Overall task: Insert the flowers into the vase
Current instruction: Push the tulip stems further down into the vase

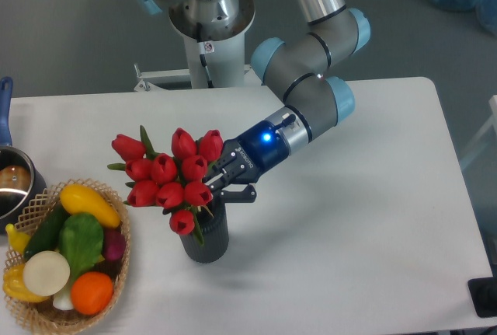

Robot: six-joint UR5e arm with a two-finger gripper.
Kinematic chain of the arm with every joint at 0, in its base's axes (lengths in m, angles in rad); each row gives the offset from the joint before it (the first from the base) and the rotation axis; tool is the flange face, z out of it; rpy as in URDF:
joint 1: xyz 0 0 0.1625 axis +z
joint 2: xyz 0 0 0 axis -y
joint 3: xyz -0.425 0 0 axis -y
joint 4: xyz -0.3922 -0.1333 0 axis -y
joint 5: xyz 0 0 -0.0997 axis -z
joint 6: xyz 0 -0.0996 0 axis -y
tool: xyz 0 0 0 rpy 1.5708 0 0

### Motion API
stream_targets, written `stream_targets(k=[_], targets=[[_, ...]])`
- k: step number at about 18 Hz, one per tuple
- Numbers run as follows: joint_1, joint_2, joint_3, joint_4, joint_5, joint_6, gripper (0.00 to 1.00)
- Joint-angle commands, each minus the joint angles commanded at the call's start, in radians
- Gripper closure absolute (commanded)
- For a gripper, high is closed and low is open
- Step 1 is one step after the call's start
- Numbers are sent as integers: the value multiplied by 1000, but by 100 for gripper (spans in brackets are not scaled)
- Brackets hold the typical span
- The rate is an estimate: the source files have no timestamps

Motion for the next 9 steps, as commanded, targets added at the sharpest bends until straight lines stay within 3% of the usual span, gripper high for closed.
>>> stream_targets(k=[9], targets=[[5,-18,-6,0,2,12,89]])
